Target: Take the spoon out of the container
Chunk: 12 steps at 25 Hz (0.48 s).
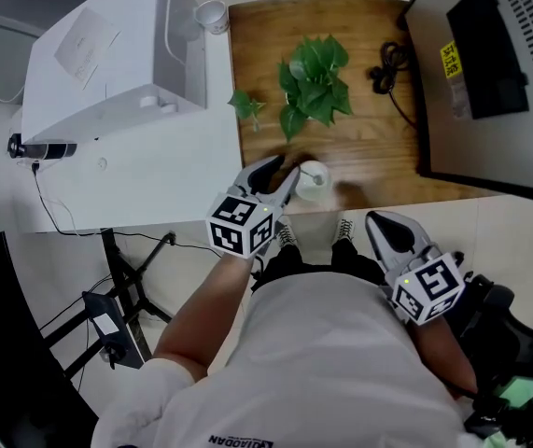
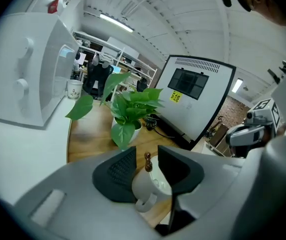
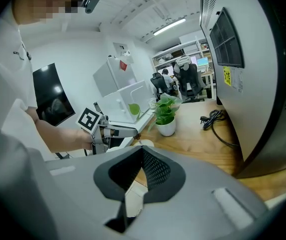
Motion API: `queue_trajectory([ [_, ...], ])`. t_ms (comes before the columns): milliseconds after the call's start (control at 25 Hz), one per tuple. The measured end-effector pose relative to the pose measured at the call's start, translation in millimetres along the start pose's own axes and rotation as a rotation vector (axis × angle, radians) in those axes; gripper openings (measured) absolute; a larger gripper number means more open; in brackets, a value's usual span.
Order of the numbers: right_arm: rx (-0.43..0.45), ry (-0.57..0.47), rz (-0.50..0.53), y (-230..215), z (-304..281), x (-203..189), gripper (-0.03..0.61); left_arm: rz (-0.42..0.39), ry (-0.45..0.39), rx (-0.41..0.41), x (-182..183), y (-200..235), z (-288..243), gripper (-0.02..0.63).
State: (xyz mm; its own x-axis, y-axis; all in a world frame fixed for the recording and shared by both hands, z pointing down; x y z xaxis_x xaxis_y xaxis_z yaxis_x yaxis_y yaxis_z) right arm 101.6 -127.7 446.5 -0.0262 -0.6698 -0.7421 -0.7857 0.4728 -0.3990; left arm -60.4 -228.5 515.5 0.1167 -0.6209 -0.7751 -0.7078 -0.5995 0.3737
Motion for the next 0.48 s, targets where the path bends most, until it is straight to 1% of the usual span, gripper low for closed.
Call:
queue_trajectory([
  [480,-0.013,-0.019,-0.013,-8,4,-1,0.008,-0.015,0.079,0.005,-13,0,-17,0.132],
])
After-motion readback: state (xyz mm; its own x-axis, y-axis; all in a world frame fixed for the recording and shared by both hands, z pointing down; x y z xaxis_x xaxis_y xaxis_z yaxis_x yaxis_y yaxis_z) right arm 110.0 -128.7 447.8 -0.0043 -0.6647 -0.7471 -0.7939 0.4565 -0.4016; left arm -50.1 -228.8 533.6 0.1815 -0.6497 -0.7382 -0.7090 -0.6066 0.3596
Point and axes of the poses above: the fingertips, and each gripper's own axes: z backward along the fingers, y to its left, x out of its top, the point moved 3 cm from there along z, backward along the fingers, and after that the axes turned 3 degrees about -z, right-handed, at the moved point
